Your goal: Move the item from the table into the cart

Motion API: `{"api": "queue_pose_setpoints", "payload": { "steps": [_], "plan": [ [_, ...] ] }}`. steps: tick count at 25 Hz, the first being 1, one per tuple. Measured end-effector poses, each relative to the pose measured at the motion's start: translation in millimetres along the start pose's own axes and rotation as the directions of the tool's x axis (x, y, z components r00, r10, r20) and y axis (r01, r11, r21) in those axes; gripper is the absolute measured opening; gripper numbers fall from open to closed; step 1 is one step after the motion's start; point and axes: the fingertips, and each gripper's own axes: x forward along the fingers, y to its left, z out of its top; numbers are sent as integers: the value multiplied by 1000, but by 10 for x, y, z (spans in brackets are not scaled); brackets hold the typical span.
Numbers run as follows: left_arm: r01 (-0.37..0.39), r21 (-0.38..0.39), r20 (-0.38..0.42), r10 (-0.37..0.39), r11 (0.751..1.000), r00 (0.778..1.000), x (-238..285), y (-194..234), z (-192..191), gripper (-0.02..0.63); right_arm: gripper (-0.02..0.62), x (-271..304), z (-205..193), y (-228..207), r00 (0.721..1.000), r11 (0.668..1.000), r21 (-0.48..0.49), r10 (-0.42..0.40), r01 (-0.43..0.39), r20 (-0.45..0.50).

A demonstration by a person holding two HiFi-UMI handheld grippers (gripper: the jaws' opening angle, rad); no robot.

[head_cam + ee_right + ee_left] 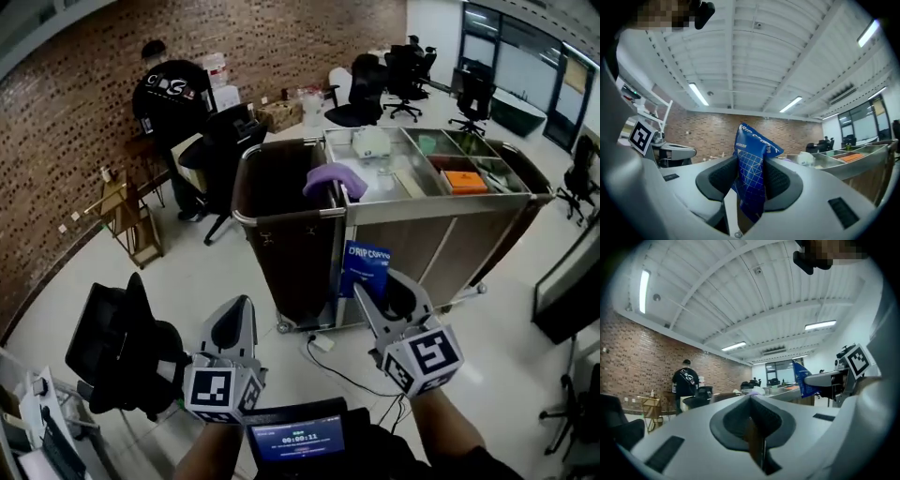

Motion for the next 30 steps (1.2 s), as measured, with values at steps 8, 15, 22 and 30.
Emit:
{"api": "queue_pose_setpoints", "payload": {
  "steps": [8,15,22,30],
  "plan": [
    [223,-8,8,-223,975,975,1409,-374,13,8,155,205,-127,-1190,974,974,-26,-226,225,-34],
    [263,-19,20,-263,965,965,2451,-957,162,6,155,469,-73,-2109,974,974,-34,-224,223,-37],
    [229,-19,24,-228,973,973,3358,-1521,455,8,155,619,78,-3143,984,984,-51,-173,171,-48],
    [219,-6,13,-219,976,976,4075,-1518,511,8,155,1049,157,-3763,983,983,-41,-183,181,-33]
  ]
}}
